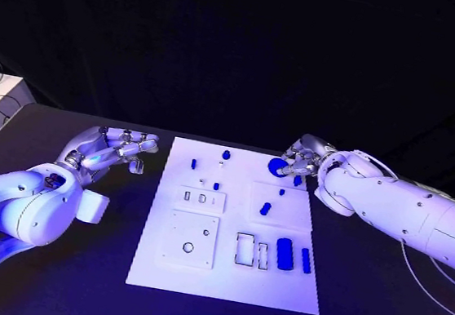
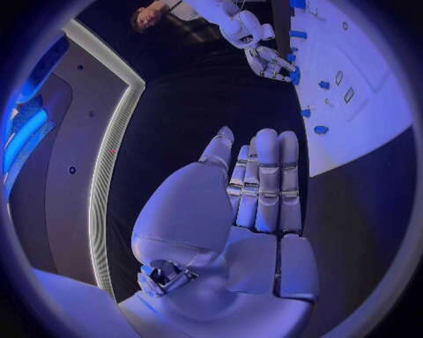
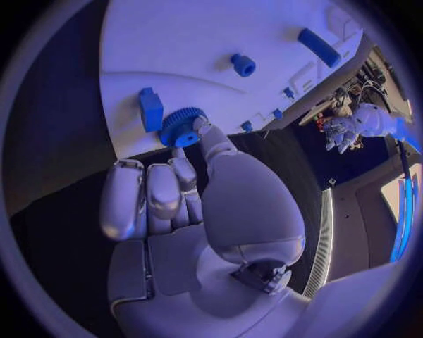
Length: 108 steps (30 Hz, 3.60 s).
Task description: Assemble the parts on the task board
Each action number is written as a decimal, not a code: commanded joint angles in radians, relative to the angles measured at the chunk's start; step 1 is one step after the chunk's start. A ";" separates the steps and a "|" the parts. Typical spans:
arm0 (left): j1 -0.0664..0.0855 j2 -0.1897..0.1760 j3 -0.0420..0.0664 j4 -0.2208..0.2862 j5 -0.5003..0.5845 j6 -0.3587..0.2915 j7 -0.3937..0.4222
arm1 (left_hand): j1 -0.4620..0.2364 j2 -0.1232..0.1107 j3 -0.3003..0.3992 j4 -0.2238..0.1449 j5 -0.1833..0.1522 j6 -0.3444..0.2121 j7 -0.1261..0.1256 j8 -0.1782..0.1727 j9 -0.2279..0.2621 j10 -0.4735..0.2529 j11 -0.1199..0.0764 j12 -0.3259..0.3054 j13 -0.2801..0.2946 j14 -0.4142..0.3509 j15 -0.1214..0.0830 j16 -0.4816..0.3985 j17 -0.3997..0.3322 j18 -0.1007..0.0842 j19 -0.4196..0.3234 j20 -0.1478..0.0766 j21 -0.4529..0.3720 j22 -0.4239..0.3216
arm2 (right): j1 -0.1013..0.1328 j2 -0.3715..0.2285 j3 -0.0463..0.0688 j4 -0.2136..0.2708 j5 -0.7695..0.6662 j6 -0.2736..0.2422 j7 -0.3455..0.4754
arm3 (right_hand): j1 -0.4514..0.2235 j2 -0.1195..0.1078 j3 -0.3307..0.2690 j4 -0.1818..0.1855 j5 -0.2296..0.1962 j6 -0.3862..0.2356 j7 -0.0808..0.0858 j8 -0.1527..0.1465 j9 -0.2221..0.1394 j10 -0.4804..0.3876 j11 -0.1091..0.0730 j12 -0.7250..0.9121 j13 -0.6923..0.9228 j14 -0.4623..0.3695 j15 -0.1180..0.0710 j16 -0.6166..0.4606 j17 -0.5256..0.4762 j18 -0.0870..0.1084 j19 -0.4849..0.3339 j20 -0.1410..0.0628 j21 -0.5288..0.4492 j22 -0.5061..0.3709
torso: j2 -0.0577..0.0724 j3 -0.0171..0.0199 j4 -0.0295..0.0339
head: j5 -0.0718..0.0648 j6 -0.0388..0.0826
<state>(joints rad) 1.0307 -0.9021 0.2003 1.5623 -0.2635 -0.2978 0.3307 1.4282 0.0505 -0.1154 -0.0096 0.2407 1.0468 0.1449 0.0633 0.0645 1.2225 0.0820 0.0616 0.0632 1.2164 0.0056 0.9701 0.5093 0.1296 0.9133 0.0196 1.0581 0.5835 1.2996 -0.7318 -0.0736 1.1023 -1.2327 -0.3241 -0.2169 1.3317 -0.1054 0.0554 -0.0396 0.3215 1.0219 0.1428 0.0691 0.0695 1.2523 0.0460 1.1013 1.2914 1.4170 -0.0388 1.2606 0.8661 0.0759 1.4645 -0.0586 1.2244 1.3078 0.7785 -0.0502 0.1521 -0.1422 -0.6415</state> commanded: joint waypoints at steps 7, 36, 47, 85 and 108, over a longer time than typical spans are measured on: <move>0.000 0.003 0.001 0.000 -0.002 0.019 0.007 | -0.002 0.000 0.006 0.000 0.004 -0.002 -0.003 0.001 0.000 -0.008 0.001 0.002 0.000 -0.004 0.001 0.005 -0.002 0.012 -0.005 -0.002 0.004 -0.002 | -0.005 0.008 -0.002 -0.011 0.005 0.074 -0.024 | -0.008 0.009 0.003 0.005 0.059 -0.008 0.008 0.003 0.001 0.014 -0.009 0.003 0.001 0.005 0.000 0.002 0.008 0.000 0.044 0.008 0.008 0.173 | 0.001 0.0013 -0.0007 | 0.002 -0.003; -0.002 0.005 0.001 -0.002 -0.002 0.021 0.007 | -0.002 0.000 0.006 0.000 0.004 -0.002 -0.003 0.001 0.000 -0.008 0.001 0.002 0.000 -0.004 0.001 0.005 -0.002 0.012 -0.005 -0.002 0.004 -0.002 | -0.004 -0.006 0.001 0.167 -0.160 -0.207 0.037 | -0.055 0.103 0.092 -0.069 0.056 0.139 -0.043 0.000 0.018 0.038 -0.046 -0.007 0.016 0.010 -0.029 -0.019 0.028 -0.013 0.043 -0.021 0.020 0.175 | -0.001 -0.0005 -0.0005 | 0.009 0.002; -0.002 0.007 0.001 0.000 -0.002 0.024 0.004 | -0.002 0.000 0.006 0.000 0.004 -0.002 -0.003 0.001 0.000 -0.008 0.001 0.002 0.000 -0.004 0.001 0.005 -0.002 0.012 -0.005 -0.002 0.004 -0.002 | -0.003 0.076 -0.002 0.206 -0.311 -0.204 -0.028 | -0.058 0.094 0.084 -0.057 0.040 0.138 -0.043 -0.002 0.014 0.040 -0.046 -0.013 0.018 0.011 -0.030 -0.022 0.034 -0.014 0.043 -0.022 0.022 0.175 | -0.001 -0.0032 0.0029 | 0.011 0.003; -0.001 0.005 0.001 0.006 -0.002 0.024 0.002 | -0.003 -0.001 0.008 0.001 0.004 -0.002 -0.002 0.001 0.000 -0.009 0.002 0.002 0.000 -0.005 0.002 0.007 -0.004 0.012 -0.006 -0.001 0.006 -0.005 | -0.025 0.206 -0.024 0.081 -0.379 -0.093 -0.071 | -0.056 0.079 0.083 -0.042 0.042 0.131 -0.039 -0.002 0.009 0.036 -0.043 -0.030 0.016 0.012 -0.029 -0.033 0.036 -0.013 0.041 -0.021 0.014 0.173 | 0.001 0.0005 -0.0020 | 0.032 -0.011; -0.001 0.006 0.001 0.005 -0.002 0.023 0.001 | -0.003 0.000 0.011 0.001 0.004 -0.003 -0.002 0.001 0.000 -0.011 0.002 0.002 0.000 -0.005 0.002 0.009 -0.007 0.012 -0.007 -0.001 0.009 -0.008 | -0.028 0.216 -0.026 0.062 -0.378 -0.095 -0.079 | -0.064 0.040 0.072 0.006 0.028 0.079 -0.020 -0.004 0.004 0.005 -0.032 -0.083 -0.026 0.012 -0.019 -0.043 0.034 -0.009 0.039 -0.012 0.003 0.172 | 0.000 0.0006 -0.0009 | 0.032 -0.016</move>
<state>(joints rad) 1.0289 -0.8983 0.2003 1.5651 -0.2637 -0.2899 0.3268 1.4283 0.0506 -0.1099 -0.0098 0.2407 1.0469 0.1449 0.0633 0.0645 1.2186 0.0858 0.0616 0.0632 1.2164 0.0056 0.9740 0.5034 0.1296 0.9133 0.0196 1.0633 0.5760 1.2801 -0.5121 -0.0935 1.1690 -1.6016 -0.4607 -0.2801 1.2661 -0.0566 0.1258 -0.0400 0.3543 1.0872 0.1034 0.0628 0.0582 1.2656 0.0137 1.0236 1.2661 1.4275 -0.0607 1.2218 0.9007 0.0759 1.4660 -0.0746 1.2312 1.3075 0.7794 -0.0498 0.1512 -0.1106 -0.6567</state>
